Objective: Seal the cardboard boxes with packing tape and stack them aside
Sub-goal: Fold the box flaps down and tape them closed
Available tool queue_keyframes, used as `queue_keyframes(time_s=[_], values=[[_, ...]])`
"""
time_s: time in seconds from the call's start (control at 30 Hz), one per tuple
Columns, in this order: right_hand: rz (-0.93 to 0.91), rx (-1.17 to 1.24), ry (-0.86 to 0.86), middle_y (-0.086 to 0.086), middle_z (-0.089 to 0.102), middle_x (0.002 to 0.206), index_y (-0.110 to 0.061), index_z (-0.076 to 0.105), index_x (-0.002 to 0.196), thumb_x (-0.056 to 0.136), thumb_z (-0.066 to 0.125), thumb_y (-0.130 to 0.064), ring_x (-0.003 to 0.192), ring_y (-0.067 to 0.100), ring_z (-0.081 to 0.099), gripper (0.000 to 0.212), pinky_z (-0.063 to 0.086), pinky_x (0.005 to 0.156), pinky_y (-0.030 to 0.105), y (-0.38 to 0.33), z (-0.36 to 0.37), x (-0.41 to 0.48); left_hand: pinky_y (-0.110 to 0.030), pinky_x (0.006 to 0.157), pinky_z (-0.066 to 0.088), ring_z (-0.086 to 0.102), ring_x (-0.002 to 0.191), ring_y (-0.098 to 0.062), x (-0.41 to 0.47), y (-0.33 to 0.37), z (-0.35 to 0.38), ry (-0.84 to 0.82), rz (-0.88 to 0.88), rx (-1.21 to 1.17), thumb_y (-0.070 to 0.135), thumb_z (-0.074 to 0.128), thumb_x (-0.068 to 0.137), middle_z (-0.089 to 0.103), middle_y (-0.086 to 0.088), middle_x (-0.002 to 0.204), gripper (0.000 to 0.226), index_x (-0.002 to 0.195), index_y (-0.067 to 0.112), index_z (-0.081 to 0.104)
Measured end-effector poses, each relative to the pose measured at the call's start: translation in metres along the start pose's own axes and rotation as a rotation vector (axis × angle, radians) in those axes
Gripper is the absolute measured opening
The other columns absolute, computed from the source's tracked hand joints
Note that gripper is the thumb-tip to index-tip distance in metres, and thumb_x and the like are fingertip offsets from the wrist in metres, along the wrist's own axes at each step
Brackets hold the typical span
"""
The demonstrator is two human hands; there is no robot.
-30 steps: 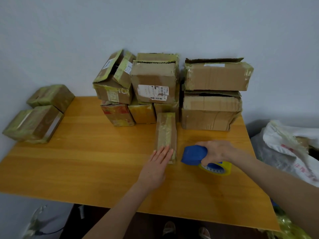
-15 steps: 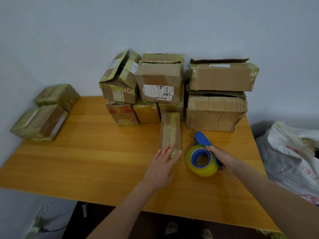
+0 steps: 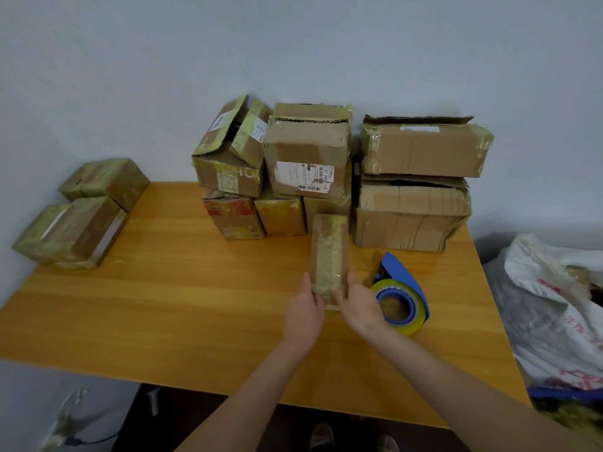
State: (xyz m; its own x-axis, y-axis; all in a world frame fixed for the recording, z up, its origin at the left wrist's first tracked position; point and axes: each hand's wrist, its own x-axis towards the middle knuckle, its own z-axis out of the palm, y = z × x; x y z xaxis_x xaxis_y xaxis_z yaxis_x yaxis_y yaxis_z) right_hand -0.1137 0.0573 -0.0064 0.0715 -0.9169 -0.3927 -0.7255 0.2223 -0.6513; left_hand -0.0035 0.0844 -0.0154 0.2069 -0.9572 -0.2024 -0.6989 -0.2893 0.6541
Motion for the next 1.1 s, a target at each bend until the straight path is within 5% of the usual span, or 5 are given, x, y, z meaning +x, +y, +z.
queue_keyframes(time_s=[0.23, 0.4, 0.6, 0.93, 1.1], values=[[0.01, -0.051, 0.007, 0.013, 0.067, 0.102, -0.013, 0.013, 0.155, 0.101, 0.047, -0.027, 0.074, 0.022, 0.058, 0.065, 0.041, 0.052, 0.027, 0.003, 0.009, 0.007, -0.023, 0.067, 0.043, 0.06, 0.095, -0.02, 0.012, -0.005, -0.002, -0.087, -0.094, -0.065, 0.02, 0.042, 0.102, 0.061, -0.009, 0.117, 0.052, 0.148, 0.004, 0.025], [-0.061, 0.059, 0.008, 0.005, 0.066, 0.112, -0.011, 0.038, 0.146, 0.099, 0.052, -0.034, 0.096, 0.02, 0.064, 0.054, 0.053, 0.08, 0.03, 0.02, -0.011, 0.004, -0.031, 0.093, 0.047, 0.057, 0.109, -0.019, 0.014, -0.023, -0.016, -0.001, -0.024, -0.071, 0.032, 0.05, 0.098, 0.055, -0.006, 0.129, 0.049, 0.141, 0.009, 0.044], [-0.138, 0.063, -0.015, -0.01, 0.056, 0.071, -0.018, 0.029, 0.151, 0.094, 0.061, -0.031, 0.062, 0.001, 0.053, 0.066, 0.038, 0.05, 0.012, 0.022, -0.017, -0.003, -0.01, 0.055, 0.041, 0.054, 0.065, -0.001, 0.004, -0.024, -0.019, 0.039, 0.061, -0.085, 0.028, 0.061, 0.093, 0.057, 0.012, 0.073, 0.036, 0.127, 0.015, 0.057], [-0.22, -0.143, 0.039, -0.008, 0.059, 0.08, -0.023, 0.038, 0.148, 0.089, 0.069, -0.027, 0.078, 0.012, 0.061, 0.066, 0.053, 0.072, 0.026, 0.023, -0.013, 0.002, -0.01, 0.053, 0.039, 0.047, 0.059, -0.001, 0.013, -0.022, -0.019, 0.032, 0.102, 0.082, 0.026, 0.072, 0.084, 0.049, 0.014, 0.068, 0.036, 0.114, 0.013, 0.058], [-0.255, -0.487, 0.041, 0.002, 0.061, 0.112, -0.022, 0.037, 0.129, 0.081, 0.064, -0.06, 0.098, 0.023, 0.063, 0.068, 0.054, 0.075, 0.036, 0.009, -0.018, 0.004, -0.019, 0.069, 0.042, 0.056, 0.095, -0.011, 0.021, -0.016, -0.021, 0.025, 0.201, 0.441, 0.047, 0.072, 0.078, 0.053, 0.003, 0.113, 0.061, 0.125, 0.018, 0.044]])
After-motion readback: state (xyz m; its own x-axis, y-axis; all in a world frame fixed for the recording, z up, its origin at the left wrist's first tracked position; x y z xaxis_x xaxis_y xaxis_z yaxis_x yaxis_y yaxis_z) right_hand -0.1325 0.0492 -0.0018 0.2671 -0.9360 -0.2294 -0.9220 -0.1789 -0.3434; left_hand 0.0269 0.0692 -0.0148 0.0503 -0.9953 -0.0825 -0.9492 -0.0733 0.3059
